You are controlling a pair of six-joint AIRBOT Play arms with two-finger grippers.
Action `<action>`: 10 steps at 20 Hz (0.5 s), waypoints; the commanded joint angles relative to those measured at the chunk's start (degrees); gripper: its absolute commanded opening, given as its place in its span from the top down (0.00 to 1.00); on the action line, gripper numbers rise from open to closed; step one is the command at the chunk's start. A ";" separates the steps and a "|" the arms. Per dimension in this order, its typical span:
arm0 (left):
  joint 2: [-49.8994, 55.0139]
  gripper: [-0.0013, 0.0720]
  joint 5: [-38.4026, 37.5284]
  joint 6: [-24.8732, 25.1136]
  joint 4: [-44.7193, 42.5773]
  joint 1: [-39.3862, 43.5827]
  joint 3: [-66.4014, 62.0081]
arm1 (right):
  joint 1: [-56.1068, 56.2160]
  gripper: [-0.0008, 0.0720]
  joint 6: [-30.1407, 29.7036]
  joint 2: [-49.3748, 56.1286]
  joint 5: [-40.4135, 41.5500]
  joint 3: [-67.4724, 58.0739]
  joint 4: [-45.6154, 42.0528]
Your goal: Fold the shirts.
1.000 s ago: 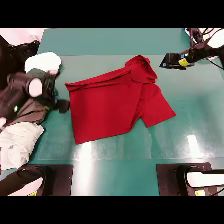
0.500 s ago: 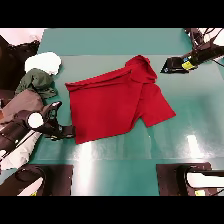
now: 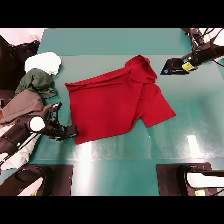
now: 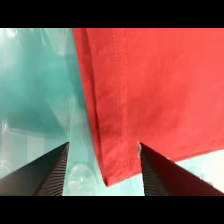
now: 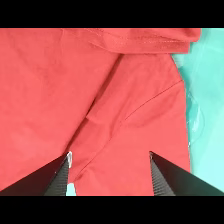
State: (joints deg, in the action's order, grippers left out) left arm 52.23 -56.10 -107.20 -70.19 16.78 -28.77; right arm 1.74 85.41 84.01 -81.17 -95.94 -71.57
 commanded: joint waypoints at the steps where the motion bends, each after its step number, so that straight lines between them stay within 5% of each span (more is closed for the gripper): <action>1: 0.04 0.30 1.40 0.02 0.39 0.02 0.57 | 0.04 0.23 0.07 -0.04 -0.04 0.00 0.02; 10: 0.04 0.30 5.25 0.74 4.02 0.02 1.11 | 0.04 0.23 0.68 -0.04 -0.02 0.00 0.02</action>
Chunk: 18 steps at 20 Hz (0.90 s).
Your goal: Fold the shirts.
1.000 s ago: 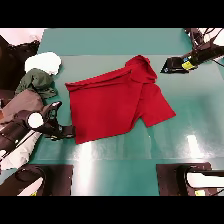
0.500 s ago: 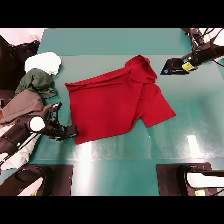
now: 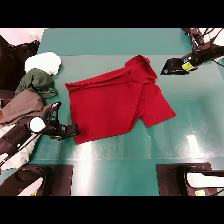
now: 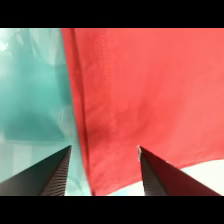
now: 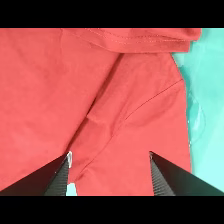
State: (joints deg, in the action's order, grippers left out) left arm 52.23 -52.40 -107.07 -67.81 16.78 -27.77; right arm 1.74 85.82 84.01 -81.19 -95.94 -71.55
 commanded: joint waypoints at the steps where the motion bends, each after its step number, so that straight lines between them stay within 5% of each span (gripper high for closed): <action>1: 0.04 0.30 2.01 0.59 1.90 0.02 0.11 | 0.04 0.23 0.26 -0.04 0.00 0.00 0.00; 3: 0.04 0.34 2.54 0.57 1.88 0.02 0.11 | 0.04 0.23 0.26 -0.04 -0.02 0.00 0.00; 4: 0.04 0.53 2.71 0.66 1.90 0.02 0.11 | 0.04 0.23 0.28 -0.04 -0.02 0.00 0.00; 6: 0.04 0.59 3.45 1.03 2.58 0.02 0.11 | 0.04 0.23 0.26 -0.04 -0.02 0.00 0.00; 7: 0.04 0.71 3.43 1.09 2.97 0.02 0.11 | 0.04 0.23 0.26 -0.04 -0.02 0.00 -0.02; 8: 0.04 0.94 3.43 2.99 3.69 0.02 0.11 | 0.04 0.23 0.26 -0.04 0.00 0.00 -0.04; 12: 0.02 0.95 1.90 4.28 2.69 0.02 -0.68 | -0.52 0.23 0.26 0.07 0.04 0.00 -0.20; 18: 0.02 0.95 -14.97 5.46 -17.03 0.02 -16.15 | -4.74 0.23 0.24 7.69 -0.57 0.00 -0.02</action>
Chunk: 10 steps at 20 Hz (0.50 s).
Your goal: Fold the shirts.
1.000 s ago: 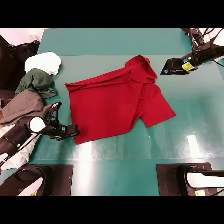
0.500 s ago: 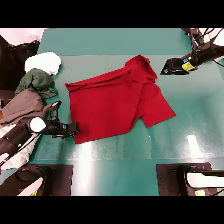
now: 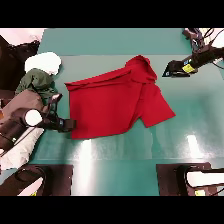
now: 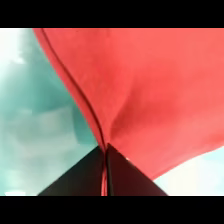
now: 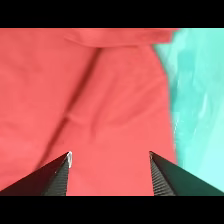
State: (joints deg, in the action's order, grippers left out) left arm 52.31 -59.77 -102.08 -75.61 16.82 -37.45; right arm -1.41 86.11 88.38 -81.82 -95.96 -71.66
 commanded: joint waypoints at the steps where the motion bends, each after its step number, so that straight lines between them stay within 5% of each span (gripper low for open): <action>1: -0.07 0.95 -8.22 0.50 -9.68 -0.02 -8.70 | -1.57 0.23 -0.09 5.03 1.33 0.00 0.00; 10: -0.07 0.94 -7.65 -0.17 -8.13 -0.02 -12.13 | 0.28 0.23 -2.12 16.24 6.01 0.00 0.17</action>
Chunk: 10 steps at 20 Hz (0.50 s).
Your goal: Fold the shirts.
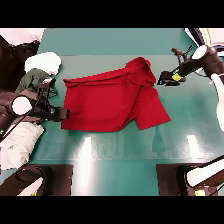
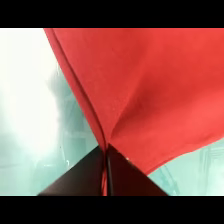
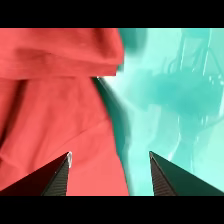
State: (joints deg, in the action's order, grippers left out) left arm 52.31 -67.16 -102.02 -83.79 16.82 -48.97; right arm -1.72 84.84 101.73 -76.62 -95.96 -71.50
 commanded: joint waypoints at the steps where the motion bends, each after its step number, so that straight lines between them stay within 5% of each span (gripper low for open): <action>1: -0.07 0.94 -0.15 -0.26 0.24 -0.02 -0.61 | 1.22 0.23 -0.96 3.45 1.33 0.00 0.26; 4: -0.07 0.94 -0.17 -1.29 0.22 -0.02 -0.61 | 2.71 0.32 -0.98 4.07 3.56 0.02 0.42; 10: -0.07 0.94 -0.68 -1.29 0.61 -0.02 -0.61 | 3.37 0.33 -0.94 4.09 4.46 0.02 0.35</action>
State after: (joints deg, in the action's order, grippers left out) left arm 52.31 -67.42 -103.18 -83.55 16.82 -49.52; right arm 1.34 83.85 105.60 -72.69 -95.96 -71.11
